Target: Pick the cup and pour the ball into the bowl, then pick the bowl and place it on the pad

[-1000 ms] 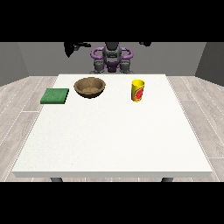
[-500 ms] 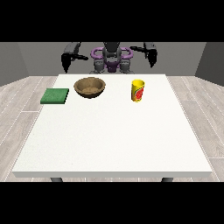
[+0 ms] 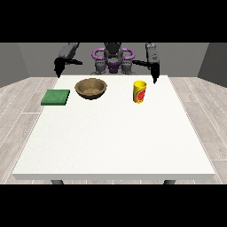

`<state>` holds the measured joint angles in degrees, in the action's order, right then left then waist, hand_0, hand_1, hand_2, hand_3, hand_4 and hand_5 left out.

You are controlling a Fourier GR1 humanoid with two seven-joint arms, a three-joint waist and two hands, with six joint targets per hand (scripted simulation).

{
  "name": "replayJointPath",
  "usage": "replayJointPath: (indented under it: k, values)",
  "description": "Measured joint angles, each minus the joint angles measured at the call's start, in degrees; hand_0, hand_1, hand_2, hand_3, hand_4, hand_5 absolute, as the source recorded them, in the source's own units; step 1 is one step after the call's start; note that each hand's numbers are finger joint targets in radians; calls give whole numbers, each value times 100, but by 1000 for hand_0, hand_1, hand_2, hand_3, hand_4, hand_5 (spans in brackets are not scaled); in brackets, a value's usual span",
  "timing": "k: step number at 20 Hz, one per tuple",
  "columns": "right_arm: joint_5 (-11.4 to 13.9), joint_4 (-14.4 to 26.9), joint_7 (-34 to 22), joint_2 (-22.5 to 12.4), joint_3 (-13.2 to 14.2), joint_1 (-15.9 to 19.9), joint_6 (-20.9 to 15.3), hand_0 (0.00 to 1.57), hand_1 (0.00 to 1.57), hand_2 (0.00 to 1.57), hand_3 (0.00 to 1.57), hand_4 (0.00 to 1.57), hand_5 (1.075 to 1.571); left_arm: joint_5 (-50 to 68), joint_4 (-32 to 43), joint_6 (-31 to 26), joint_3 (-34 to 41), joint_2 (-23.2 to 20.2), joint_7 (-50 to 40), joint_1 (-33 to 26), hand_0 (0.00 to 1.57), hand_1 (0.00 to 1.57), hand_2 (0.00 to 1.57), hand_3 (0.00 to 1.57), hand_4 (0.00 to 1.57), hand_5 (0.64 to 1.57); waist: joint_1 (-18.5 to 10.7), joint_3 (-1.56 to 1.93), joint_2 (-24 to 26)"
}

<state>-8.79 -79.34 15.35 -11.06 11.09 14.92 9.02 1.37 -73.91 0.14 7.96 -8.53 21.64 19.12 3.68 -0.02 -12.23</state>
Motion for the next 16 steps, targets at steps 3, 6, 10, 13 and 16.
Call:
replayJointPath:
  k: [3,6,10,13,16]
  values:
    - [-108,196,108,-98,103,56,158,0,0,0,0,0,1564,-98,466,132,50,72,399,124,0,0,0,0,0,1232,68,2,-60]
    - [-118,275,209,-118,110,96,222,0,0,0,0,0,1562,-171,1006,321,147,146,800,345,0,0,0,0,0,1278,191,0,-169]
    - [-211,743,537,-351,336,211,455,0,0,0,0,0,1558,-189,1472,396,181,226,1151,559,0,0,0,0,0,1267,169,3,-306]
    - [-225,808,606,-387,356,228,505,0,0,0,0,0,1558,-179,1989,382,279,203,1555,670,0,0,0,0,0,1245,222,1,-362]
    - [-227,864,640,-424,354,244,559,0,0,0,0,0,1560,-162,2468,407,391,142,1831,852,0,0,0,0,0,1238,266,1,-355]
